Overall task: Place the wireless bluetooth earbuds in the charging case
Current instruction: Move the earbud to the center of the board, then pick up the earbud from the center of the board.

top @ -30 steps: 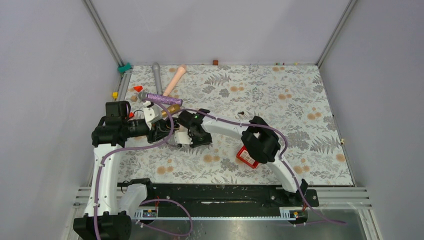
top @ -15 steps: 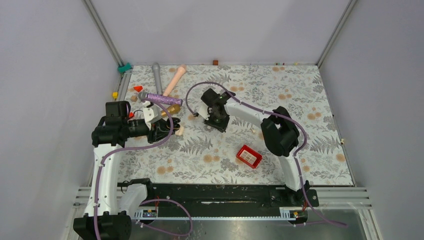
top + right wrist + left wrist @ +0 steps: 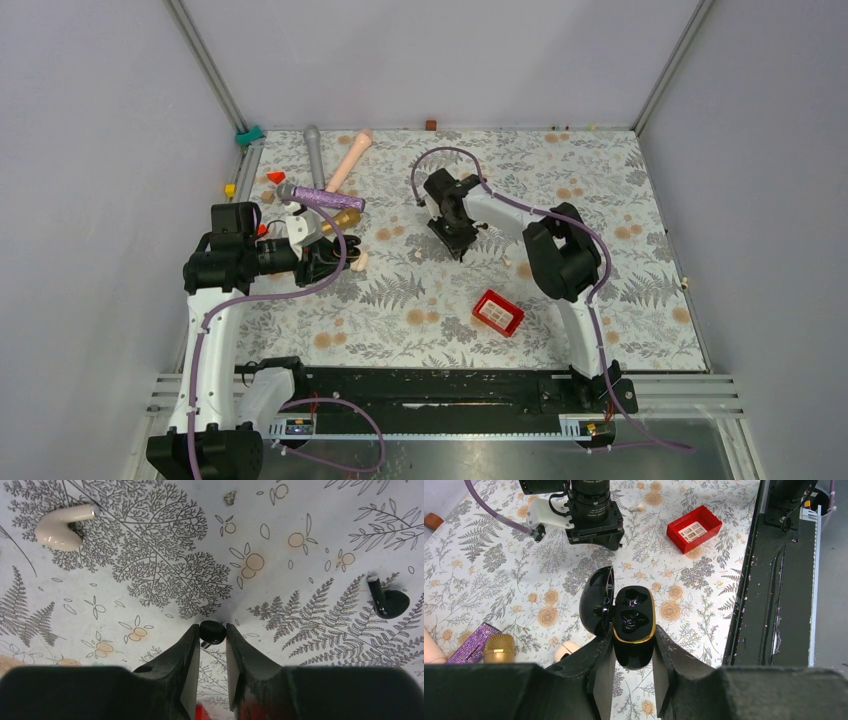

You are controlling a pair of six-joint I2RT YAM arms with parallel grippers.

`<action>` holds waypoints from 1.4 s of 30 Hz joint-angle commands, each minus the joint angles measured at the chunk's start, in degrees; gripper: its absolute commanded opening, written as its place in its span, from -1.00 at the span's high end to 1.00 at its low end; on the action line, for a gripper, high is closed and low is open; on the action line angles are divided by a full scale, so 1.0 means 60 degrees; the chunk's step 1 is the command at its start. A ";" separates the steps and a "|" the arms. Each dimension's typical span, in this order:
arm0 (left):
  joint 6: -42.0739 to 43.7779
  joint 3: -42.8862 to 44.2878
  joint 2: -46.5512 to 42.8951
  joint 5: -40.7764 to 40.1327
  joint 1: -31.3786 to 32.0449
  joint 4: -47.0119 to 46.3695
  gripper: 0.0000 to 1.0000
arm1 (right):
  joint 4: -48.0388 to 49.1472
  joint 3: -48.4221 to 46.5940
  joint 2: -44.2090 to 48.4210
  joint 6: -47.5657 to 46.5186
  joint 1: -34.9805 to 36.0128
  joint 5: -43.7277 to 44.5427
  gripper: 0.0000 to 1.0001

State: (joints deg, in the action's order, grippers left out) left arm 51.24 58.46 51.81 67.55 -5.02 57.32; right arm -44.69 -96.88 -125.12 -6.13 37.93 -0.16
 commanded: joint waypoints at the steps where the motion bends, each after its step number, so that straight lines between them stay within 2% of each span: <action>1: 0.0255 -0.0075 -0.0132 0.0492 -0.0071 -0.0164 1.00 | 0.0220 0.0012 -0.0055 0.0714 -0.0014 0.0090 0.40; 8: 0.0271 -0.0075 -0.0097 0.0488 -0.0072 -0.0166 1.00 | -0.0176 -0.0245 0.0155 0.0633 -0.0183 -0.0856 0.00; 10: 0.0277 -0.0078 -0.0081 0.0502 -0.0069 -0.0158 1.00 | -0.0227 -0.0300 0.0256 0.0487 -0.0307 -0.0971 -0.19; 11: 0.0270 -0.0077 -0.0081 0.0498 -0.0072 -0.0170 1.00 | -0.0272 -0.0325 0.0305 0.0387 -0.0379 -0.1046 -0.23; 17: 0.0276 -0.0075 -0.0040 0.0527 -0.0064 -0.0164 1.00 | -0.0951 -0.1167 0.0393 -0.1992 -0.0595 -0.1928 -0.24; 20: 0.0251 -0.0060 -0.0037 0.0532 -0.0076 -0.0166 1.00 | -0.1282 -0.1394 0.0418 -0.3756 -0.0590 -0.2288 -0.19; 26: 0.0231 -0.0040 -0.0037 0.0497 -0.0072 -0.0164 1.00 | -0.1803 -0.1651 0.0159 -0.6276 -0.0582 -0.2631 -0.07; 34: 0.0217 -0.0031 0.0034 0.0485 -0.0072 -0.0168 1.00 | -0.3666 -0.3518 -0.1135 -0.7061 -0.0577 -0.3566 0.00; 42: 0.0230 -0.0042 0.0037 0.0464 -0.0074 -0.0164 1.00 | -0.4698 -0.5084 -0.2468 -0.6776 -0.0363 -0.3040 -0.03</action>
State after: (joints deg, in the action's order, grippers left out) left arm 51.24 58.46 51.90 67.57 -5.02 57.32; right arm -66.24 -122.19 -136.51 -46.22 34.63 -19.05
